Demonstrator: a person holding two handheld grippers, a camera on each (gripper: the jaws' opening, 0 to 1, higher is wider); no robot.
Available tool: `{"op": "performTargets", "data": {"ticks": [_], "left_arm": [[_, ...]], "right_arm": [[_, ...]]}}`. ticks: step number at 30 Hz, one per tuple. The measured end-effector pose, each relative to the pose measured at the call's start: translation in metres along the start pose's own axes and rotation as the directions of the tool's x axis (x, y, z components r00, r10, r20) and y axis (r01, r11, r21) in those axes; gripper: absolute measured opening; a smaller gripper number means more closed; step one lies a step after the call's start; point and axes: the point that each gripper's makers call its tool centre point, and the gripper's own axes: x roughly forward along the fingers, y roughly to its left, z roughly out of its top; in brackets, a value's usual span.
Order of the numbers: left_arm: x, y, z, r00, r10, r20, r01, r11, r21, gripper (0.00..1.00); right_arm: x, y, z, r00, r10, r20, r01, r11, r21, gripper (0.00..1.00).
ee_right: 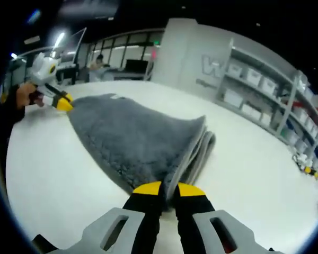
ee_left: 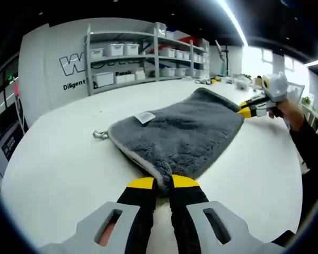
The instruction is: Open the folded towel by lifting each exposed corner and separating the folded layers until the towel lies flat within the target outline without major curled edges
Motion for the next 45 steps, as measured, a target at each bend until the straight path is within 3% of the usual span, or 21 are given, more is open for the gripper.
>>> {"op": "performTargets", "data": {"ticks": [7, 12, 16, 24, 40, 45], "left_arm": [[-0.002, -0.003, -0.001, 1.000, -0.005, -0.011, 0.005, 0.999, 0.036, 0.08], [-0.004, -0.008, -0.002, 1.000, -0.015, -0.017, 0.016, 0.998, 0.059, 0.08], [-0.007, -0.018, -0.003, 0.998, -0.043, -0.036, 0.046, 0.995, 0.092, 0.07], [-0.011, -0.033, -0.006, 0.996, -0.069, -0.053, 0.075, 0.989, 0.128, 0.07], [-0.010, -0.060, -0.005, 0.993, -0.111, -0.050, 0.118, 0.977, 0.175, 0.07], [-0.010, -0.076, -0.004, 0.991, -0.129, -0.043, 0.135, 0.973, 0.188, 0.06]], "right_arm": [[0.002, -0.001, 0.001, 0.999, 0.032, -0.026, -0.033, 0.999, -0.024, 0.03], [0.004, -0.003, 0.004, 0.994, 0.065, -0.084, -0.070, 0.996, -0.059, 0.03], [0.013, -0.009, 0.004, 0.989, 0.057, -0.139, -0.071, 0.993, -0.093, 0.03], [0.035, -0.023, 0.009, 0.976, 0.057, -0.209, -0.073, 0.995, -0.073, 0.02], [0.065, -0.039, 0.017, 0.941, 0.049, -0.335, -0.099, 0.986, -0.136, 0.01], [0.080, -0.048, 0.021, 0.920, 0.051, -0.390, -0.125, 0.978, -0.168, 0.01]]}}
